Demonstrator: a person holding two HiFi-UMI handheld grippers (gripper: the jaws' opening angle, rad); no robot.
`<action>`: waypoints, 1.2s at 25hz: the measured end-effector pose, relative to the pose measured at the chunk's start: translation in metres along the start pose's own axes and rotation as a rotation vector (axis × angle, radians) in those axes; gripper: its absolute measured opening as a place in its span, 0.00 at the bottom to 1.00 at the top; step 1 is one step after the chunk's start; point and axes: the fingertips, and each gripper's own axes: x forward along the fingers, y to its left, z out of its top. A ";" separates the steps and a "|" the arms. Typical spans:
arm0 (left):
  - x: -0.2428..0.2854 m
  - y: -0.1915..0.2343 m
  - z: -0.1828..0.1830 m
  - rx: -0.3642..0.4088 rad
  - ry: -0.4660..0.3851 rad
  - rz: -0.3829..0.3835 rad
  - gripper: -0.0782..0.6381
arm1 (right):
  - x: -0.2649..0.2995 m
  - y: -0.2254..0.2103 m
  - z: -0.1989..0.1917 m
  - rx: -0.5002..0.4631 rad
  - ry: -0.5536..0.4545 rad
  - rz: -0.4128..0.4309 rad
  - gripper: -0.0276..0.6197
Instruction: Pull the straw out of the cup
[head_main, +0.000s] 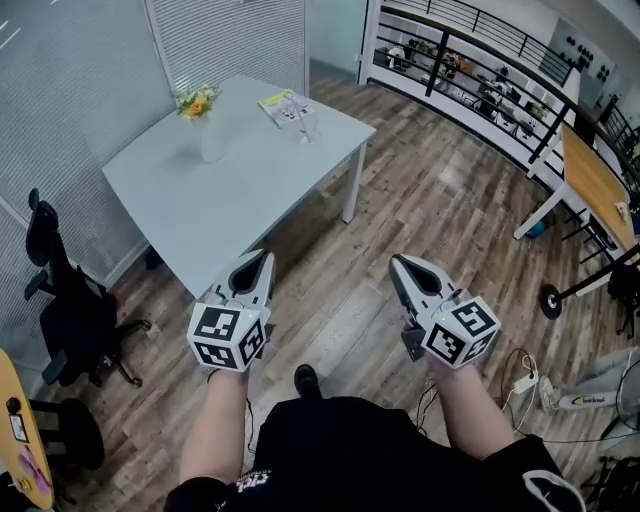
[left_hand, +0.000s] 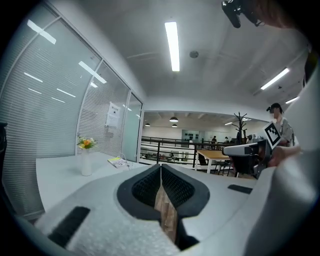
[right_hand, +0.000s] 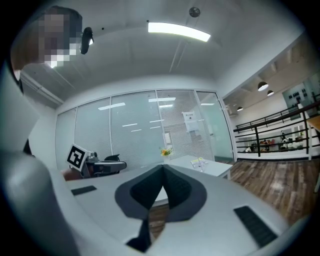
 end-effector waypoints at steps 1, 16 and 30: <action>0.003 0.008 0.000 -0.003 0.000 0.000 0.13 | 0.008 0.000 0.001 -0.003 0.004 0.003 0.05; 0.024 0.088 0.022 0.027 -0.013 -0.013 0.13 | 0.092 0.011 0.021 -0.019 -0.028 0.009 0.05; 0.057 0.122 0.021 0.000 -0.005 -0.018 0.13 | 0.135 -0.015 0.018 -0.010 -0.014 0.005 0.05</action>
